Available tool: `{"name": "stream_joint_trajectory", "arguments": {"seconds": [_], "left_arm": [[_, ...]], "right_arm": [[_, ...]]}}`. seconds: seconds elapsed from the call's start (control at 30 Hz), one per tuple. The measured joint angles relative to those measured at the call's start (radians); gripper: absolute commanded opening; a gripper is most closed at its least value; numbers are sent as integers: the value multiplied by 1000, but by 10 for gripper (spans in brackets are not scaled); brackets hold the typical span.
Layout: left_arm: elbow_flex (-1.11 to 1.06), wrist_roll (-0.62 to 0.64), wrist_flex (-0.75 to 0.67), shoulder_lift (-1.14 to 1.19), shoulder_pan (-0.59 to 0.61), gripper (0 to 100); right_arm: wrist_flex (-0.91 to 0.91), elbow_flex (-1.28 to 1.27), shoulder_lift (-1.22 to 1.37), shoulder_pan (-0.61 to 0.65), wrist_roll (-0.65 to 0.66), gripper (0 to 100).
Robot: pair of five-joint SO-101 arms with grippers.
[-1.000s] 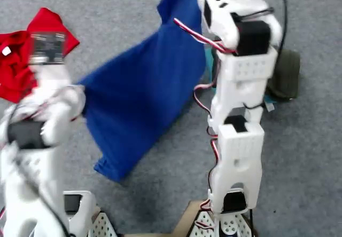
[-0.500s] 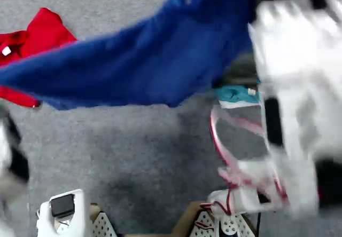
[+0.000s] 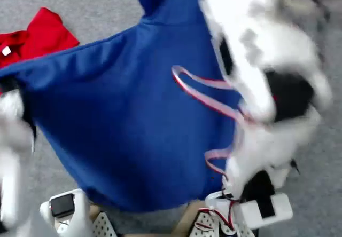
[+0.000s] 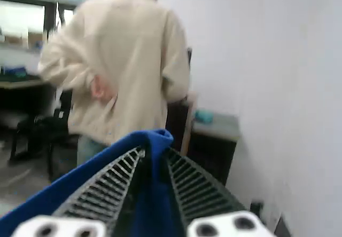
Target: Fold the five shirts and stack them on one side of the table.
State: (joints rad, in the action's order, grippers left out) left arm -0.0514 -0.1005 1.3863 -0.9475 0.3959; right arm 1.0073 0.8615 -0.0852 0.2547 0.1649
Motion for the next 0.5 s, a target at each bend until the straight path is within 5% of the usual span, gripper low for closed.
{"name": "stream_joint_trajectory", "arguments": {"seconds": [0.2, 0.33, 0.5], "left_arm": [[-720, -100, -743, 123, -29, 29], [-793, -110, -1186, 310, -29, 29], [-572, -112, -1165, 598, -26, 29]], "right_arm": [[-341, -341, 229, -2, 0, 14], [-505, -339, 411, -3, -2, 14], [-391, -141, 566, -3, 0, 14]]}}
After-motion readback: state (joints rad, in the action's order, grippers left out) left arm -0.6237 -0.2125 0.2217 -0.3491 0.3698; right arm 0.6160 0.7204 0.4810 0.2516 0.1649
